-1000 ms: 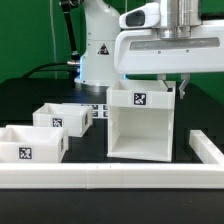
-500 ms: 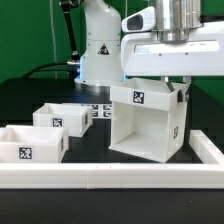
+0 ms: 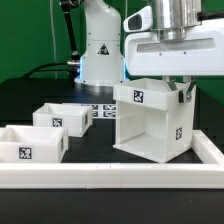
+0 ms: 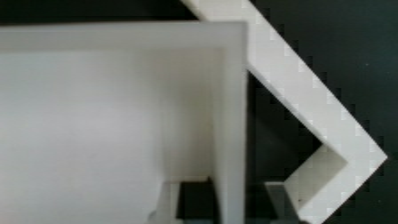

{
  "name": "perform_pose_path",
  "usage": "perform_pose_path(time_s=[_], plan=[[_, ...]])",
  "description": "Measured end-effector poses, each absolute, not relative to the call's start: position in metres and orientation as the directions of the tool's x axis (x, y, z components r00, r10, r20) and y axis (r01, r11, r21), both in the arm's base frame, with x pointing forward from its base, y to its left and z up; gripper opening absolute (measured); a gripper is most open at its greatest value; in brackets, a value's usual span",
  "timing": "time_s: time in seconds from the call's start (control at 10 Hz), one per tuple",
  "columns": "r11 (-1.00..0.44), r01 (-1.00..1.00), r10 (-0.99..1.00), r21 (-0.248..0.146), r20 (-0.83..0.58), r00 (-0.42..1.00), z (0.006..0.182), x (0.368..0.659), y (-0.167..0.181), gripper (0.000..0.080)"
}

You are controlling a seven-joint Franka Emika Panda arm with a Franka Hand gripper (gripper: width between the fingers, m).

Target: Assemble drawer

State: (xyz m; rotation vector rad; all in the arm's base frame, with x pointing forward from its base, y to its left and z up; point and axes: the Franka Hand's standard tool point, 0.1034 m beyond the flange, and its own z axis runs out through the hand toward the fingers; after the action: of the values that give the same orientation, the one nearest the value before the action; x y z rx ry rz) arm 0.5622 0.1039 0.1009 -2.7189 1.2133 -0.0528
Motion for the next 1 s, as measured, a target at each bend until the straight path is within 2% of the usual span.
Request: perform_pose_path(time_s=[0.3,0.5,1.0], plan=[[-0.432,-0.884,-0.886,-0.177,-0.099,0.453,0.1,0.566,0.094,0.0042],[-0.363,-0.915,-0.915,-0.178,-0.117,0.386,0.101,0.567,0.094,0.0042],[-0.13,-0.98,-0.97,-0.147,-0.187,0.157,0.099,0.571,0.092,0.0042]])
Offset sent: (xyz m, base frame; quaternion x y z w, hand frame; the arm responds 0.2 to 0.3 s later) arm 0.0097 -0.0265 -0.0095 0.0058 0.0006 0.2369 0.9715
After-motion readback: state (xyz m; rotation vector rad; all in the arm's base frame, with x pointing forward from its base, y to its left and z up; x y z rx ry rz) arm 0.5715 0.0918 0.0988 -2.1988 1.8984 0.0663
